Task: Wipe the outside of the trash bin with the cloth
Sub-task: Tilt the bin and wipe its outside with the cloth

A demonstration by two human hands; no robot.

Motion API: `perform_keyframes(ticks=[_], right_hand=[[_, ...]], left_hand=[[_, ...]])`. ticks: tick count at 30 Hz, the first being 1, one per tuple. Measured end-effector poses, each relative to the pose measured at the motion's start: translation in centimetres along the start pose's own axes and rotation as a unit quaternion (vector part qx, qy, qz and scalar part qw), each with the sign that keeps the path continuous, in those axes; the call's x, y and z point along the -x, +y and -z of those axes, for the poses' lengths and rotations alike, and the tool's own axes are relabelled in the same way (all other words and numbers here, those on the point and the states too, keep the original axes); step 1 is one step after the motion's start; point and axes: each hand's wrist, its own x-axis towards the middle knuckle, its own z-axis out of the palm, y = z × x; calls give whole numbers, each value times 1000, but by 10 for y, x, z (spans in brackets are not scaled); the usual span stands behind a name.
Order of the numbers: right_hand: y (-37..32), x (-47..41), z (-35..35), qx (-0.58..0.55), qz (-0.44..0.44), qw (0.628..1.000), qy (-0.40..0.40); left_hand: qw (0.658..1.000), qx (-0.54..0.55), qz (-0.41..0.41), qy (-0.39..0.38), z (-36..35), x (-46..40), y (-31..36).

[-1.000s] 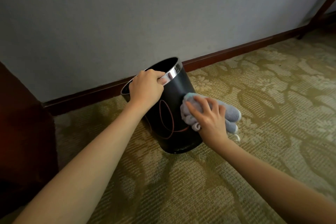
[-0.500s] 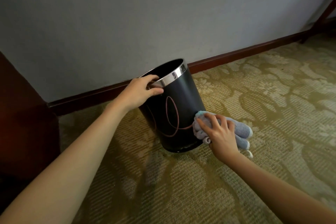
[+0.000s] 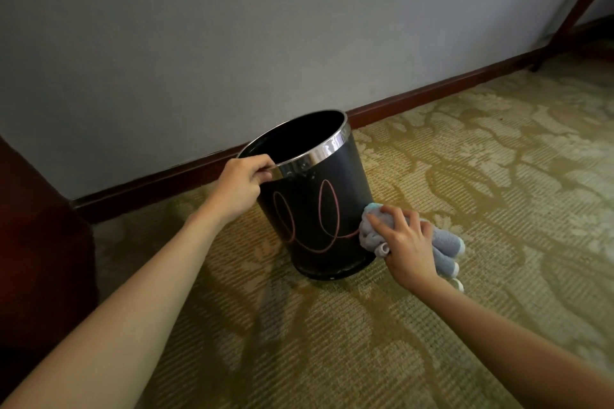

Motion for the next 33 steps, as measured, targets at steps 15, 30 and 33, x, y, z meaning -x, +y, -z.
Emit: perform_keyframes(ticks=[15, 30, 33], right_hand=[[32, -13, -2, -155, -90, 984, 24], [-24, -118, 57, -249, -61, 957, 140], [-32, -121, 60, -209, -36, 967, 144]], left_hand=[[999, -30, 5, 43, -22, 1, 42], [998, -27, 31, 49, 8, -10, 25], [998, -17, 29, 62, 11, -9, 17]])
